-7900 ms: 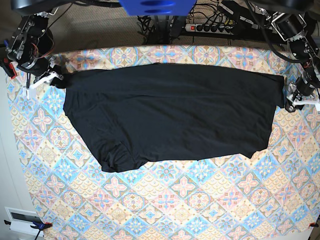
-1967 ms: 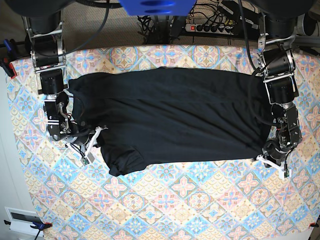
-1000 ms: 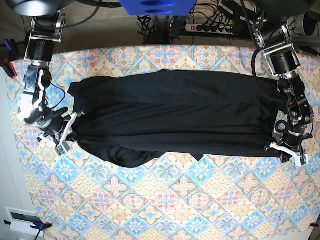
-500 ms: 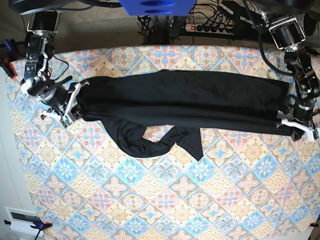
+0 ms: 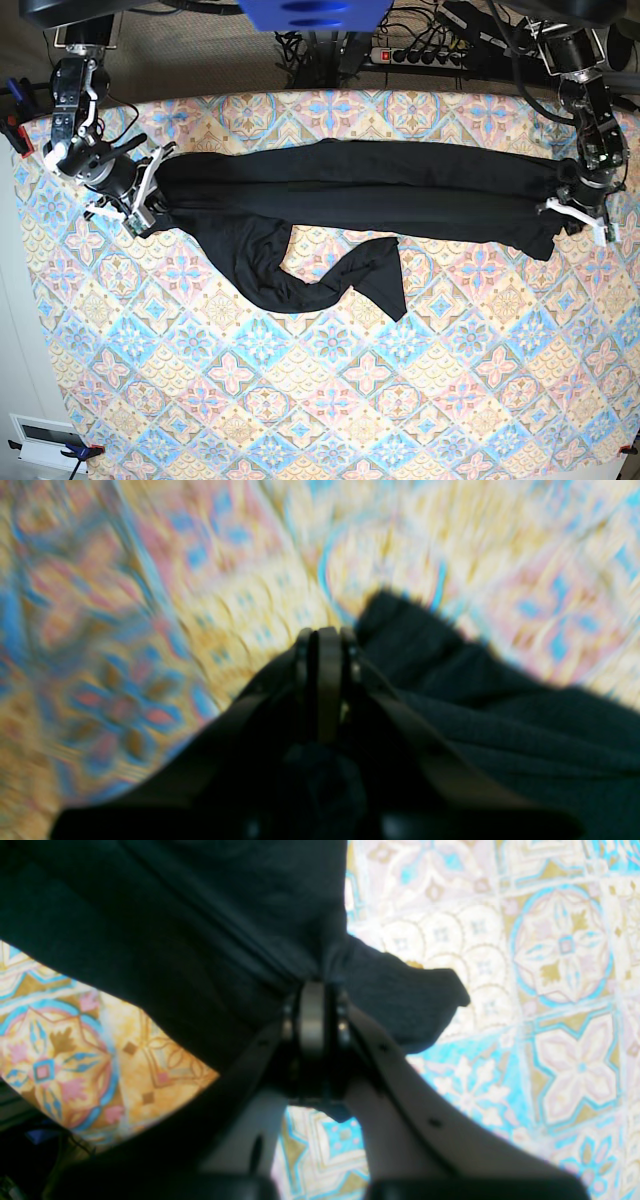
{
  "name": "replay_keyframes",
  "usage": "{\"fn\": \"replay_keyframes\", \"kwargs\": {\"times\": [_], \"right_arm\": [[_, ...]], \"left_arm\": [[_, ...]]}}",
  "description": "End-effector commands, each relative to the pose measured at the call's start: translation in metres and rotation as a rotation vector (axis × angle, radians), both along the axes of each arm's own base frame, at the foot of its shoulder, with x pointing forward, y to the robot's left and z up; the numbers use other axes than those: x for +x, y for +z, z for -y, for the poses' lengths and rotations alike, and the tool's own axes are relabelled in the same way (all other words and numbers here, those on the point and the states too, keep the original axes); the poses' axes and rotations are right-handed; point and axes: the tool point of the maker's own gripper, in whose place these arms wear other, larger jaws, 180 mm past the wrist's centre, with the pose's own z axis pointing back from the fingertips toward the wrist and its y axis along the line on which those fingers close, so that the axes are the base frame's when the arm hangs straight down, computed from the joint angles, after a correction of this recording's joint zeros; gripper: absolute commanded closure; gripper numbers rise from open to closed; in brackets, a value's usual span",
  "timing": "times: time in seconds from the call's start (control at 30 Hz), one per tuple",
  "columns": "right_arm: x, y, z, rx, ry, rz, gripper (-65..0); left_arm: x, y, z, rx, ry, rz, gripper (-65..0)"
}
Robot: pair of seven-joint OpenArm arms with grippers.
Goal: Layout the t-shirt on the table in an organized manner, then fold the t-shirt properly
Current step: 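Lift the hem edge with both grippers and fold it over the shirt, then move the right gripper to the loose sleeve and grasp it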
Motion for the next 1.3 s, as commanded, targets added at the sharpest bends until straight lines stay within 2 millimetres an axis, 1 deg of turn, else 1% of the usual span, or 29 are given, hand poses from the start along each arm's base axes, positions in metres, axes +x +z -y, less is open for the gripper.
{"fn": "replay_keyframes", "kwargs": {"times": [0.0, 0.03, 0.1, 0.13, 0.2, 0.27, 0.37, 0.43, 0.47, 0.53, 0.63, 0.7, 0.73, 0.83, 0.87, 0.93, 1.03, 1.1, 1.2, 1.27], "right_arm": [[0.004, 0.004, 0.007, -0.007, -0.009, 0.014, 0.0], [0.002, -0.002, 0.01, -0.006, -0.018, -0.008, 0.0], [-0.005, -0.015, 0.016, -0.016, -0.037, -0.062, -1.1], [-0.01, -0.022, 0.02, -0.027, -0.045, -0.097, -2.7], [-0.012, -0.024, 0.022, -0.034, -0.049, -0.111, -7.1], [-0.011, -0.023, 0.022, -0.034, -0.049, -0.11, -12.4], [-0.011, -0.021, 0.024, -0.034, -0.056, -0.102, -16.9], [-0.006, -0.014, 0.022, -0.038, -0.047, -0.075, -17.2], [-0.004, -0.009, 0.02, -0.041, -0.04, -0.06, -17.2], [-0.001, 0.0, 0.016, -0.047, -0.026, -0.032, -17.4], [0.022, 0.025, 0.008, -0.049, -0.004, 0.057, -17.3], [0.038, 0.039, 0.005, -0.051, 0.001, 0.103, -17.2], [0.046, 0.045, 0.001, -0.045, 0.011, 0.123, -17.2], [0.076, 0.061, -0.024, -0.007, 0.054, 0.179, -17.2], [0.084, 0.062, -0.029, 0.01, 0.055, 0.183, -17.2], [0.098, 0.058, -0.041, 0.049, 0.061, 0.17, -17.3], [0.111, 0.044, -0.06, 0.1, 0.077, 0.123, -17.5], [0.118, 0.034, -0.067, 0.121, 0.08, 0.088, -17.5], [0.126, 0.017, -0.078, 0.125, 0.108, 0.023, -17.9], [0.132, 0.014, -0.088, 0.131, 0.137, 0.013, -19.9]], "left_arm": [[0.008, 0.014, -0.009, 0.04, -0.005, 0.032, -1.5], [0.006, 0.008, -0.009, 0.049, -0.01, 0.012, -2.8], [0.004, 0.004, -0.009, 0.063, -0.013, -0.005, -5.6], [0.004, 0.004, -0.009, 0.069, -0.014, -0.008, -7.4], [0.004, 0.004, -0.009, 0.067, -0.014, -0.007, -10.7], [0.005, 0.005, -0.009, 0.065, -0.013, -0.004, -13.0], [0.004, 0.004, -0.006, 0.021, -0.004, -0.019, -14.7], [0.002, 0.01, -0.014, -0.05, 0.049, 0.013, -15.5], [0.0, 0.017, -0.022, -0.097, 0.091, 0.048, -15.8], [-0.003, 0.027, -0.03, -0.179, 0.144, 0.1, -16.2], [-0.005, 0.032, -0.032, -0.273, 0.173, 0.125, -16.3], [0.001, 0.039, -0.03, -0.306, 0.17, 0.144, -16.3], [0.005, 0.041, -0.029, -0.313, 0.166, 0.15, -16.3], [0.007, 0.043, -0.028, -0.317, 0.164, 0.153, -16.3], [0.007, 0.042, -0.027, -0.318, 0.164, 0.153, -16.3], [0.008, 0.043, -0.028, -0.318, 0.164, 0.156, -16.3], [0.009, 0.045, -0.028, -0.316, 0.163, 0.162, -16.4], [0.016, 0.05, -0.026, -0.318, 0.157, 0.177, -16.4], [0.02, 0.052, -0.025, -0.322, 0.152, 0.184, -16.4], [0.02, 0.052, -0.025, -0.321, 0.152, 0.183, -16.4]]}}
